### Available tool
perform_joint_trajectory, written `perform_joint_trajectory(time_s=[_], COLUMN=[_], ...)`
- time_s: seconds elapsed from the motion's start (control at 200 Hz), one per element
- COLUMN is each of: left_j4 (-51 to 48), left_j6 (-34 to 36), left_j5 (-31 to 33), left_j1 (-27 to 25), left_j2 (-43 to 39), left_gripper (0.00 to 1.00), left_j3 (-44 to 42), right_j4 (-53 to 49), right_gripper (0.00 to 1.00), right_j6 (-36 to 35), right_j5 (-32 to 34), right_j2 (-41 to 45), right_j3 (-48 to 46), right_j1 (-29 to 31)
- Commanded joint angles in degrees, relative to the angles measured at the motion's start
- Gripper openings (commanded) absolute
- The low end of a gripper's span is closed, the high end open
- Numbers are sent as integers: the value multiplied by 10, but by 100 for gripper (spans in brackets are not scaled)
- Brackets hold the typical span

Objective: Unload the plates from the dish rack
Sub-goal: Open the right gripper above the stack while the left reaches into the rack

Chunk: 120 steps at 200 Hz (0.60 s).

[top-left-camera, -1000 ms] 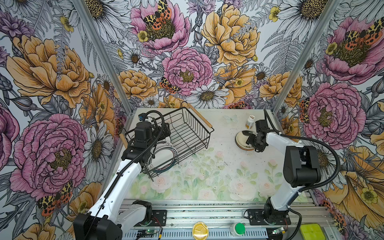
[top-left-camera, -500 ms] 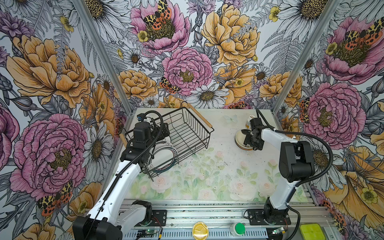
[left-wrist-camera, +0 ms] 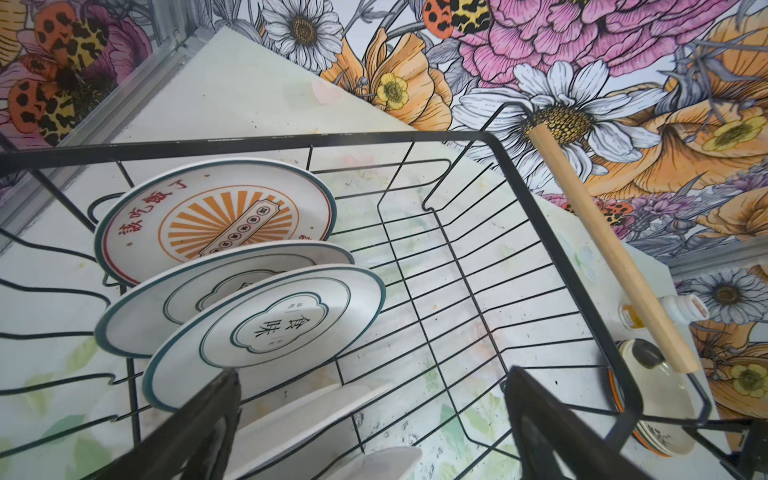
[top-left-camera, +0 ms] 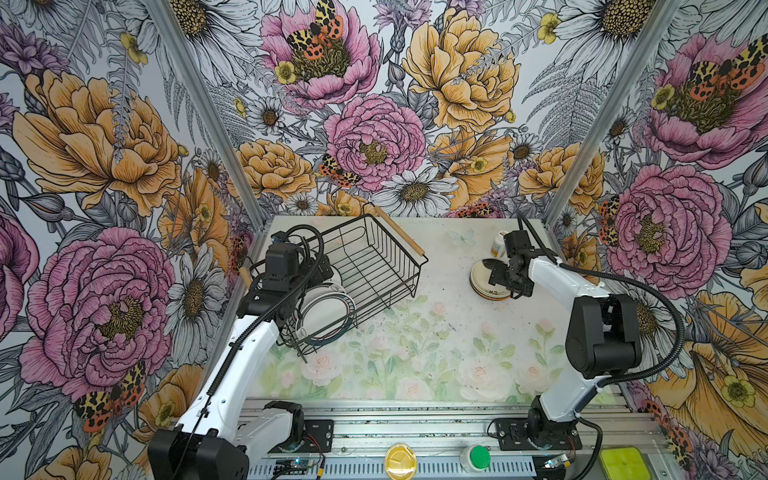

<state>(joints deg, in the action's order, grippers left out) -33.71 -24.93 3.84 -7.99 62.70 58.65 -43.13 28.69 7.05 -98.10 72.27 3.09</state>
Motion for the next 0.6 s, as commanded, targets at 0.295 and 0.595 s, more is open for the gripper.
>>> perform_joint_trajectory(time_s=[0.295,0.595], left_j4=[-222,-322], left_j6=[65,145], left_j5=[56,96], left_j1=[-80,-144], left_j2=[32,62], left_gripper=[99,99], left_j3=[104,164], right_j4=[-5,-5], right_gripper=[99,99], right_j6=[-17,-36], right_j5=[-28,-41], right_j2=[34,49], right_j3=[35,30], right_j1=[2,2])
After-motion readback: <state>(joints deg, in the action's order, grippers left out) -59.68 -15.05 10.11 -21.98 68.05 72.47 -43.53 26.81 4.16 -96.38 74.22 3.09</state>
